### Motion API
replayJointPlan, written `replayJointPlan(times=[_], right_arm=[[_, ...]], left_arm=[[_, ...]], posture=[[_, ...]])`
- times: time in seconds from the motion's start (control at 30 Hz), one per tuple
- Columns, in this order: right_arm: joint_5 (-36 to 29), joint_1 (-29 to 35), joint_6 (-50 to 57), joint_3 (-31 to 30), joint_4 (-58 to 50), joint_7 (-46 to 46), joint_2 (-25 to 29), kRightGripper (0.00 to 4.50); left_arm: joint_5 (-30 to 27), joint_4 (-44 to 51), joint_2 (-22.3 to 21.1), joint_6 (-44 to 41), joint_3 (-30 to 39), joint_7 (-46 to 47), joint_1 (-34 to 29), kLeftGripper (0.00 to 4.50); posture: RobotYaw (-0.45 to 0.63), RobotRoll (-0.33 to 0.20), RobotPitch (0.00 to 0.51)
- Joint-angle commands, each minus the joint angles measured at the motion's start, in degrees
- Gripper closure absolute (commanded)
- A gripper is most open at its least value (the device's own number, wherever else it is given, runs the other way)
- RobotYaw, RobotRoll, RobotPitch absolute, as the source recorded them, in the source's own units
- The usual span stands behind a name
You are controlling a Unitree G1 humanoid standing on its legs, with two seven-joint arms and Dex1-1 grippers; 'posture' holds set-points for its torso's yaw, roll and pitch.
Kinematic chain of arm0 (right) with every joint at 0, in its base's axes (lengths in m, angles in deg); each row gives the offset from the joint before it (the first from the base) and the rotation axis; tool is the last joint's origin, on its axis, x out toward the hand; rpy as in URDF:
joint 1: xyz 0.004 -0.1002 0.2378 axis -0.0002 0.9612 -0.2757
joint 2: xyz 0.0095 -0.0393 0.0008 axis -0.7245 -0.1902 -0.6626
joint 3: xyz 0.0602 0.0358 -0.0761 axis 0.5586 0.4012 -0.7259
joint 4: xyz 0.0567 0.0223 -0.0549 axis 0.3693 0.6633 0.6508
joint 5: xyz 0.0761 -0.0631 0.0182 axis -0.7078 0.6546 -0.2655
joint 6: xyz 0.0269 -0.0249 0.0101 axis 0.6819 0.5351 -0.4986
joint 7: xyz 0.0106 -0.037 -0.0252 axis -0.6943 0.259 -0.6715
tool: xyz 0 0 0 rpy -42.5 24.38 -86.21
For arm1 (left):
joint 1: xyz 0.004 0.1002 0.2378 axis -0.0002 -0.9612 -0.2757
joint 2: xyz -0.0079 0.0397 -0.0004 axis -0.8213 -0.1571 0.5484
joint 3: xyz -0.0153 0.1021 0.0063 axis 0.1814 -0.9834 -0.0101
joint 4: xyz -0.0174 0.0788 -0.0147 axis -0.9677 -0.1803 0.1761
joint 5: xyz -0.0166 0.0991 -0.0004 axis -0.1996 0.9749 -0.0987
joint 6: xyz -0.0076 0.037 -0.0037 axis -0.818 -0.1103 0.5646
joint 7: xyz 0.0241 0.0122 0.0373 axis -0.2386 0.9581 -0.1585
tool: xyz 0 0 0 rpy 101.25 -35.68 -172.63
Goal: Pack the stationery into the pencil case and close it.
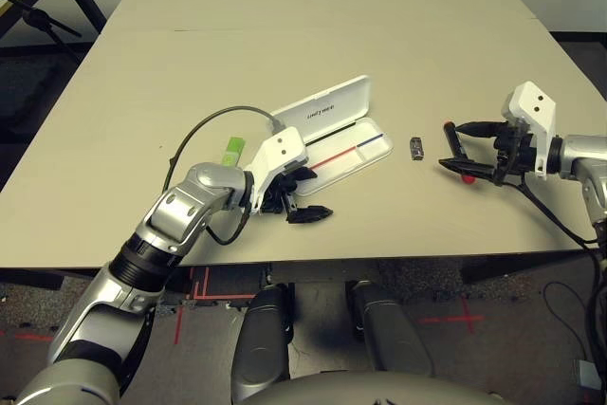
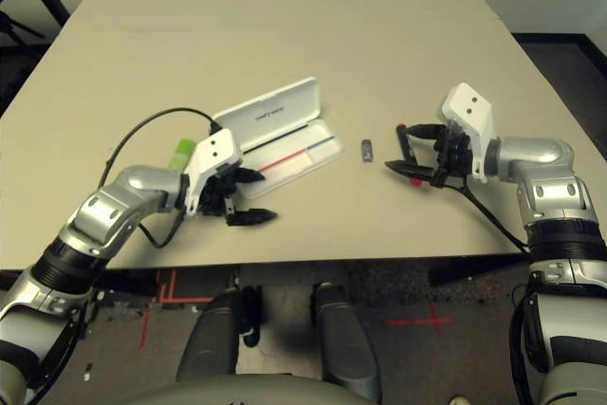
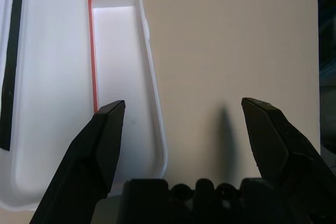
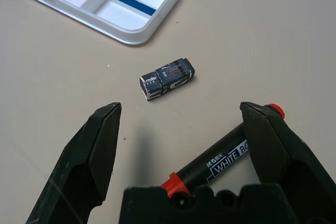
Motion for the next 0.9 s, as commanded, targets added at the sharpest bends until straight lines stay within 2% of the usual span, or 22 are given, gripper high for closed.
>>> replayJointPlan(times=[0.03,0.2,0.27,0.33,0.6,0.63,0.9], right_arm=[[-0.4,1.0,0.3,0.3,-1.0,0.4,0.9,0.0],[-0.4,0.8,-0.1,0.3,-1.2,1.2,0.7,0.0],[-0.5,0.8,-0.2,0.4,-1.3,1.5,0.7,0.0],[-0.5,1.0,-0.2,0.4,-1.5,1.7,0.7,0.0],[-1.1,2.6,0.0,0.9,-3.1,2.4,0.8,0.0],[-1.1,2.7,0.0,0.8,-3.3,2.5,0.8,0.0],[-1.2,2.8,-0.4,0.5,-2.7,3.0,0.6,0.0]], left_arm=[[2.3,-2.3,0.1,0.2,-1.9,-1.4,0.6,0.02],[3.6,-3.7,0.7,-0.2,-2.9,-2.7,1.5,0.02],[4.0,-4.2,0.9,-0.5,-3.2,-3.1,1.7,0.39],[4.6,-4.7,1.0,-0.4,-3.7,-3.5,1.8,0.97],[7.4,-8.8,1.5,2.9,-3.1,-3.9,3.8,4.23],[7.9,-9.3,1.4,3.5,-3.0,-4.1,4.2,4.46],[10.5,-10.6,0.0,7.8,-2.4,-6.4,6.6,4.46]], posture=[[-0.08,0.0,0.178],[-0.09,0.0,0.177],[-0.1,0.0,0.176],[-0.1,0.0,0.176],[-0.12,0.0,0.175],[-0.12,0.0,0.175],[-0.11,0.0,0.172]])
